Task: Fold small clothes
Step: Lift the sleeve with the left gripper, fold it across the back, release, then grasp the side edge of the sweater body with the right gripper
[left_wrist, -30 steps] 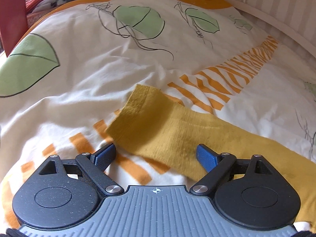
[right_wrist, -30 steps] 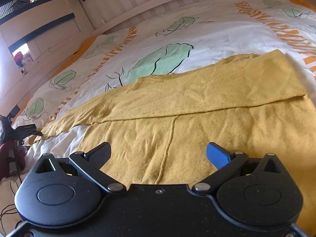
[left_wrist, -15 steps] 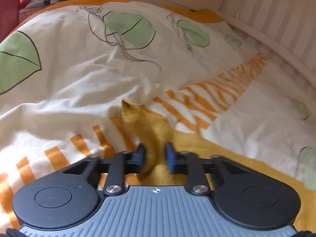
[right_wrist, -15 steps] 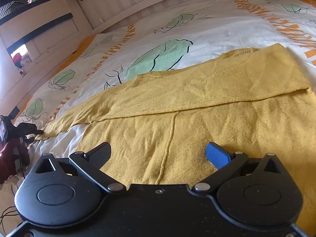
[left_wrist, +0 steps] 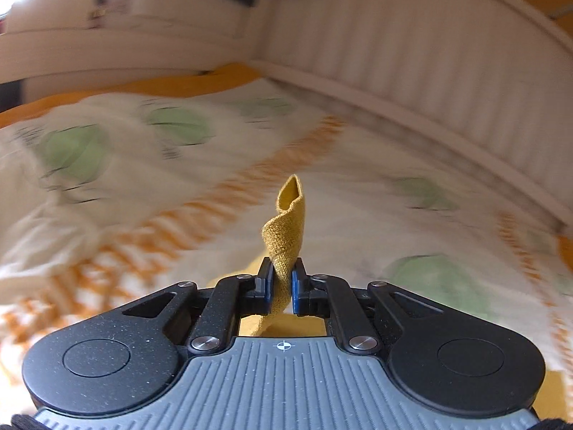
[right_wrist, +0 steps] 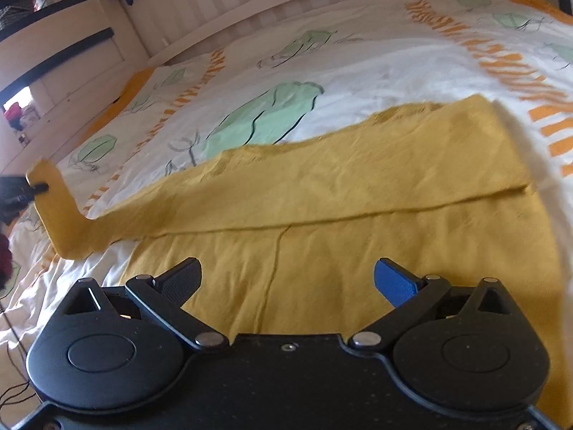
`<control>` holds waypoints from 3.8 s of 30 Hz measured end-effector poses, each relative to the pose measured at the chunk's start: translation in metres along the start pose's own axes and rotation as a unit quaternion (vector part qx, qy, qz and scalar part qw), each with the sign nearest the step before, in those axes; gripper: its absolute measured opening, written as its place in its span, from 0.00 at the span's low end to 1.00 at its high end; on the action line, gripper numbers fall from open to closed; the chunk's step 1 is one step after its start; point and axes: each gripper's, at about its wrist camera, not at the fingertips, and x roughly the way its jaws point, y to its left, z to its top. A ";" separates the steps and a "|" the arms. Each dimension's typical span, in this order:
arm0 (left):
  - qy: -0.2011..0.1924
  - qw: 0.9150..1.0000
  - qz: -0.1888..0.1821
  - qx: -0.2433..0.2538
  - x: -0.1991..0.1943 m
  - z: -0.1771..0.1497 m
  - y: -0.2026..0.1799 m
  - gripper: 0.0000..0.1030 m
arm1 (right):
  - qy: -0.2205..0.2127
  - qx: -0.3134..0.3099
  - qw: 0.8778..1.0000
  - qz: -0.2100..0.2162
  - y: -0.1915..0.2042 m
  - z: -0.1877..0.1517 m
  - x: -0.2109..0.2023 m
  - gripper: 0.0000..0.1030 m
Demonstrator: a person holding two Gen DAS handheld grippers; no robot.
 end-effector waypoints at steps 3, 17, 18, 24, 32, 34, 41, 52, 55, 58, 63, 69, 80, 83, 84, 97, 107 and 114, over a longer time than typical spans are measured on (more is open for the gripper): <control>0.001 0.999 -0.051 0.021 -0.005 0.000 -0.050 0.09 | -0.017 -0.002 1.000 -0.011 -0.003 0.007 -0.007 0.99; 0.094 0.975 -0.183 0.087 0.034 -0.089 -0.231 0.09 | -0.055 -0.001 0.997 -0.055 -0.020 0.030 -0.025 0.99; 0.102 0.973 -0.184 0.091 0.039 -0.096 -0.237 0.09 | -0.055 0.001 0.997 -0.060 -0.022 0.032 -0.025 0.99; 0.152 0.964 -0.183 0.116 0.052 -0.129 -0.254 0.12 | -0.049 0.016 0.995 -0.083 -0.033 0.035 -0.024 0.99; 0.101 0.960 -0.188 0.183 0.020 -0.122 -0.249 0.34 | -0.041 0.009 0.995 -0.086 -0.033 0.029 -0.019 0.99; 0.084 0.958 -0.182 0.207 0.008 -0.120 -0.241 0.37 | -0.040 0.007 0.996 -0.084 -0.033 0.027 -0.017 0.99; 0.120 0.955 -0.122 0.241 0.006 -0.137 -0.181 0.39 | -0.054 -0.003 0.996 -0.067 -0.032 0.022 -0.014 0.99; 0.166 0.965 -0.063 0.195 0.026 -0.159 -0.087 0.41 | -0.084 -0.061 0.994 -0.030 -0.023 0.013 -0.018 0.96; 0.159 0.971 -0.064 0.168 0.030 -0.162 -0.082 0.46 | -0.062 -0.065 0.996 -0.012 -0.019 0.017 -0.014 0.82; 0.165 0.972 -0.050 0.161 0.032 -0.160 -0.089 0.51 | -0.054 -0.081 0.995 -0.029 -0.007 0.026 -0.005 0.82; 0.179 0.973 -0.050 0.138 0.033 -0.157 -0.083 0.53 | -0.034 -0.069 0.997 -0.022 0.000 0.047 0.023 0.71; 0.195 0.973 -0.054 0.113 0.038 -0.153 -0.079 0.55 | 0.010 -0.022 0.999 -0.032 -0.005 0.057 0.064 0.61; 0.194 0.972 -0.052 0.123 0.038 -0.154 -0.082 0.57 | 0.035 -0.079 0.995 -0.047 0.035 0.066 0.079 0.16; 0.193 0.972 -0.052 0.125 0.038 -0.154 -0.083 0.57 | 0.015 -0.112 0.993 -0.042 0.053 0.076 0.064 0.15; 0.193 0.972 -0.052 0.126 0.038 -0.155 -0.083 0.57 | 0.009 -0.119 0.992 -0.041 0.057 0.081 0.058 0.15; 0.191 0.972 -0.052 0.129 0.038 -0.155 -0.083 0.58 | -0.048 -0.135 0.983 -0.116 0.027 0.130 -0.015 0.14; 0.188 0.971 -0.050 0.138 0.037 -0.157 -0.084 0.59 | 0.012 -0.061 0.982 -0.176 -0.037 0.104 0.018 0.15; 0.186 0.971 -0.051 0.143 0.037 -0.158 -0.086 0.61 | 0.048 -0.017 0.978 -0.204 -0.069 0.069 0.032 0.26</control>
